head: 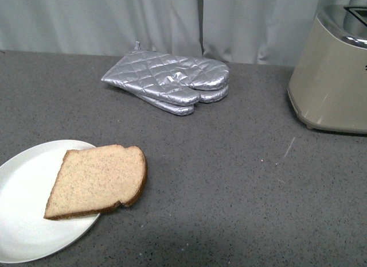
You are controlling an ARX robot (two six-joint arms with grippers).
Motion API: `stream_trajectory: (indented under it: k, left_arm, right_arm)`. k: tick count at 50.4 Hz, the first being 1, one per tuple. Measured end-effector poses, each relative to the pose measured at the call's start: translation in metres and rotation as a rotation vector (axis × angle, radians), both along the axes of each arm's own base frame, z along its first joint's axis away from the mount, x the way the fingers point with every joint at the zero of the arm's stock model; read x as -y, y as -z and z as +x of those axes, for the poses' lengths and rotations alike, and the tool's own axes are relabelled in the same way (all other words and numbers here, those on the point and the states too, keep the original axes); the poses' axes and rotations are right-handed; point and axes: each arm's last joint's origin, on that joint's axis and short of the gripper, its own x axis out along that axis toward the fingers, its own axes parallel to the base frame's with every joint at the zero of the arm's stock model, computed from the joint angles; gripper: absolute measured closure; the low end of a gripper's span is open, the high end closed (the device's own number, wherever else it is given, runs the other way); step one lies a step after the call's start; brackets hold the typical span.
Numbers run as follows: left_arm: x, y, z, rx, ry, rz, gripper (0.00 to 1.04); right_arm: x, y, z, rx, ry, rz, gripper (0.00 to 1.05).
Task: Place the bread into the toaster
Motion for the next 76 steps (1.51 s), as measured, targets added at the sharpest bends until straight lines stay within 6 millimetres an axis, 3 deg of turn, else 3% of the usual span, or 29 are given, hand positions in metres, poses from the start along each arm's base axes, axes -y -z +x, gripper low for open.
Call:
stream_trajectory:
  k: [76]
  left_arm:
    - [0.0,0.0,0.0,0.0,0.0,0.0,0.07]
  right_arm:
    - [0.0,0.0,0.0,0.0,0.0,0.0,0.09]
